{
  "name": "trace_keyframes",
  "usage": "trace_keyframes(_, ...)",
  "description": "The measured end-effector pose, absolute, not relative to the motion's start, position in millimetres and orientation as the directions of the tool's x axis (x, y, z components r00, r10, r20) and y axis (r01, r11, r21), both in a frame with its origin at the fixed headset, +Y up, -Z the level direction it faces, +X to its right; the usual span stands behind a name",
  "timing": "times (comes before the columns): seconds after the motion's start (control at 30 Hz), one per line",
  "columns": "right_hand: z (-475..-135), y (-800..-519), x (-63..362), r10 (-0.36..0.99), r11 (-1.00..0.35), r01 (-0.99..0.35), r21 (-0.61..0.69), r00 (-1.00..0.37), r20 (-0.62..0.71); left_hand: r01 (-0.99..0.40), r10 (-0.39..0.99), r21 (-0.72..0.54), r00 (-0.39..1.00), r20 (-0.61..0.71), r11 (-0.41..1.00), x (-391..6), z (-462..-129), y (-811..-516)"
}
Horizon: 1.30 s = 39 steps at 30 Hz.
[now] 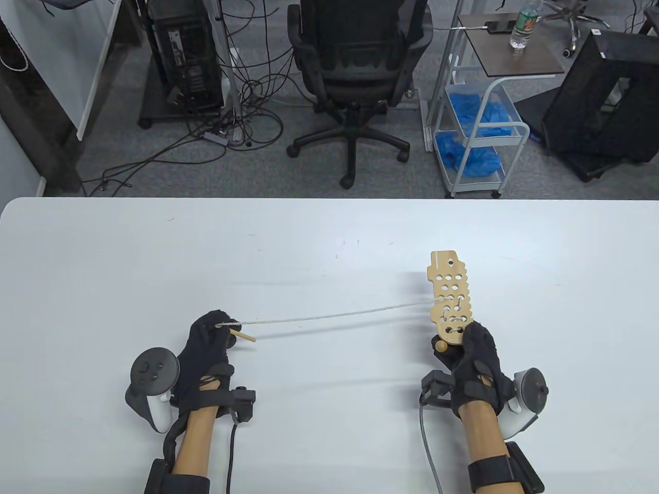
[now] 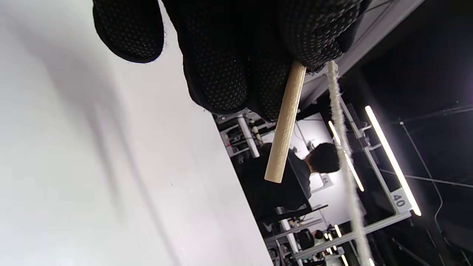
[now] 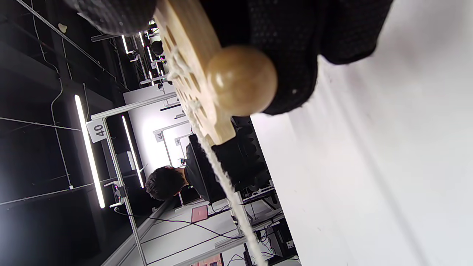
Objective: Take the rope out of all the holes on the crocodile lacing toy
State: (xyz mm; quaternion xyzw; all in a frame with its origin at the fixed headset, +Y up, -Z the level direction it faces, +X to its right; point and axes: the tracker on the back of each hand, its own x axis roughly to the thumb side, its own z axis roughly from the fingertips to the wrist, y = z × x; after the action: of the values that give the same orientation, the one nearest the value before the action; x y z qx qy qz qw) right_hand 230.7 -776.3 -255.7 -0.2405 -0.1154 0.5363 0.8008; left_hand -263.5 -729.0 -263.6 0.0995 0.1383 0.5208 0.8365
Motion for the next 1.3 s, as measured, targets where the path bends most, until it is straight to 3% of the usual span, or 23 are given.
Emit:
trace_keyframes(0.37, -255.9, -771.1, 200.3, 0.928, 0.291, -0.874, -0.39, 0.357, -0.105, -0.806, 0.846, 0.287, 0.532, -0.034, 0.518, -240.3, -262.3, -717.7)
trace_keyframes(0.63, -253.3, -768.8, 154.9, 0.98, 0.133, -0.974, -0.185, 0.157, -0.123, -0.772, 0.77, 0.23, 0.627, 0.117, 0.593, -204.1, -258.1, -708.7)
trace_keyframes(0.93, -249.3, -768.3, 119.6, 0.997, -0.037, -0.999, -0.004, -0.036, -0.061, -0.741, 0.706, 0.2, 0.671, 0.227, 0.64, -181.1, -250.8, -700.6)
trace_keyframes(1.3, -247.4, -767.0, 110.9, 0.997, -0.072, -0.996, 0.047, -0.074, -0.035, -0.611, 0.548, 0.231, 0.787, 0.283, 0.758, -169.0, -245.9, -694.0)
